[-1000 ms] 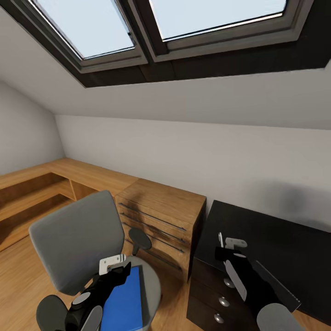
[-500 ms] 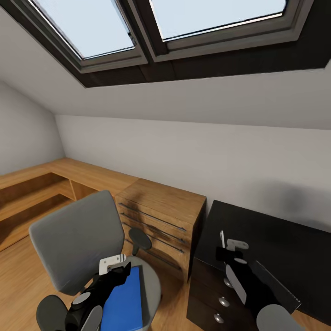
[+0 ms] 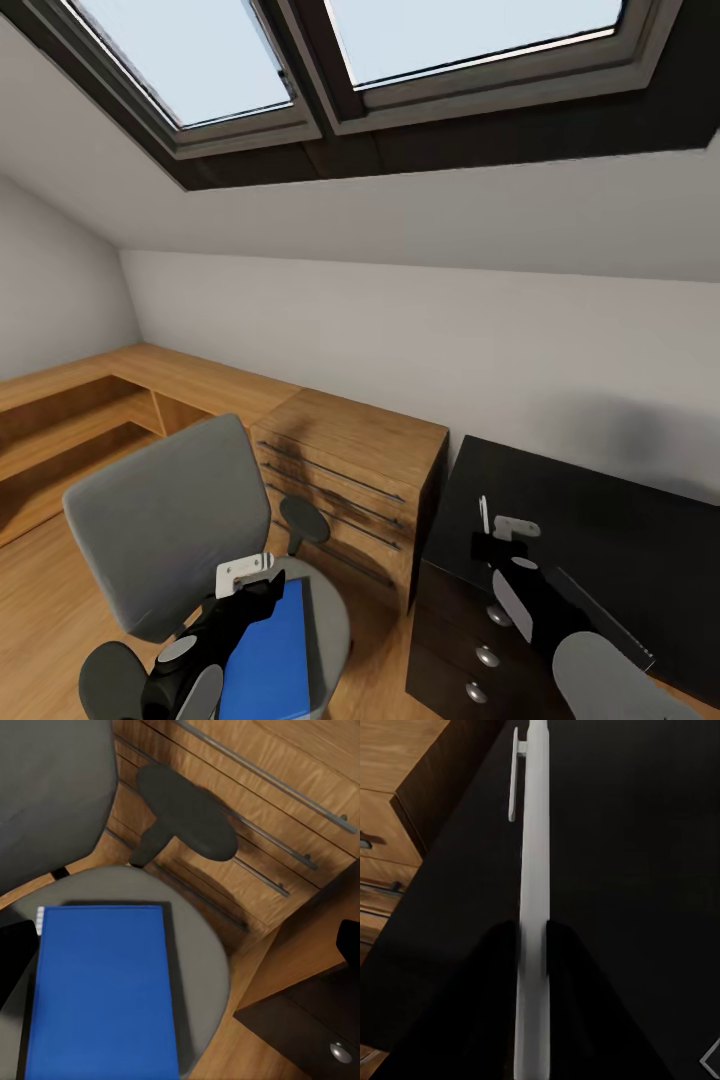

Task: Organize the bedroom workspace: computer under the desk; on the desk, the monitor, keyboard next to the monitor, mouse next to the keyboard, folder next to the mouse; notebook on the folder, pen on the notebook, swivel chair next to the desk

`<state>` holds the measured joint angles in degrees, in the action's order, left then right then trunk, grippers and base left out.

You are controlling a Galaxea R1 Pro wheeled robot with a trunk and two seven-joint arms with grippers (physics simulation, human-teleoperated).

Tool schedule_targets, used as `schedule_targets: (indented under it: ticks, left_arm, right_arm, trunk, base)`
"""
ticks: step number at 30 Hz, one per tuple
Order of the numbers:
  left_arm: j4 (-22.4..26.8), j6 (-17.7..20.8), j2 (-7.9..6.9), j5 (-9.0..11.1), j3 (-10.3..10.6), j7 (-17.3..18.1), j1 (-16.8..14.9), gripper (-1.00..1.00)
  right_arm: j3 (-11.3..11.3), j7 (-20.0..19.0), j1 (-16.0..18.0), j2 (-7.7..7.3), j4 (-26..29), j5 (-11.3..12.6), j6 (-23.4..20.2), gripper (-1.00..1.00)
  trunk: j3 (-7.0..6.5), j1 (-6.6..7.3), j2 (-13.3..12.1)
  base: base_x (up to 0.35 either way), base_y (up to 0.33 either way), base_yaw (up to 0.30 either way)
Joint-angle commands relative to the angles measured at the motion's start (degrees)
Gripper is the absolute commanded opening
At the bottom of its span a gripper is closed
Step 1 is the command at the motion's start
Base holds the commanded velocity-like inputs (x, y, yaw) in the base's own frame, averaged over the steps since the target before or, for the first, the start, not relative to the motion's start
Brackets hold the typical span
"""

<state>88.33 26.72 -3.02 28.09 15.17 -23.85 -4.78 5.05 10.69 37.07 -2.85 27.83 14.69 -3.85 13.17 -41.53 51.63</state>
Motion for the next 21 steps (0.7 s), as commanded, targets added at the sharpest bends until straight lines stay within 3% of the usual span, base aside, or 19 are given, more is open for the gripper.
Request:
schedule_targets:
  ticks: [1,12,21]
  left_arm:
    - [0.1,0.1,-0.06,0.6,0.1,-0.6,-0.1,1.0]
    - [0.1,0.0,-0.06,0.6,0.2,-0.6,-0.1,1.0]
    - [0.1,0.1,-0.06,0.6,0.2,-0.5,-0.1,1.0]
  right_arm:
    - [0.5,0.4,0.2,-0.09,-0.1,0.5,-0.1,-1.0]
    - [0.4,0.3,0.6,-0.14,-1.3,0.6,0.4,-1.0]
    - [0.4,0.4,2.2,0.06,-4.6,0.6,-0.1,-1.0]
  trunk:
    - [0.08,-0.01,0.1]
    - [0.08,-0.01,0.1]
    - [0.08,-0.01,0.1]
  base:
    - [0.0,0.0,0.0]
    - [0.014,0.0,0.0]
    - [0.154,0.0,0.0]
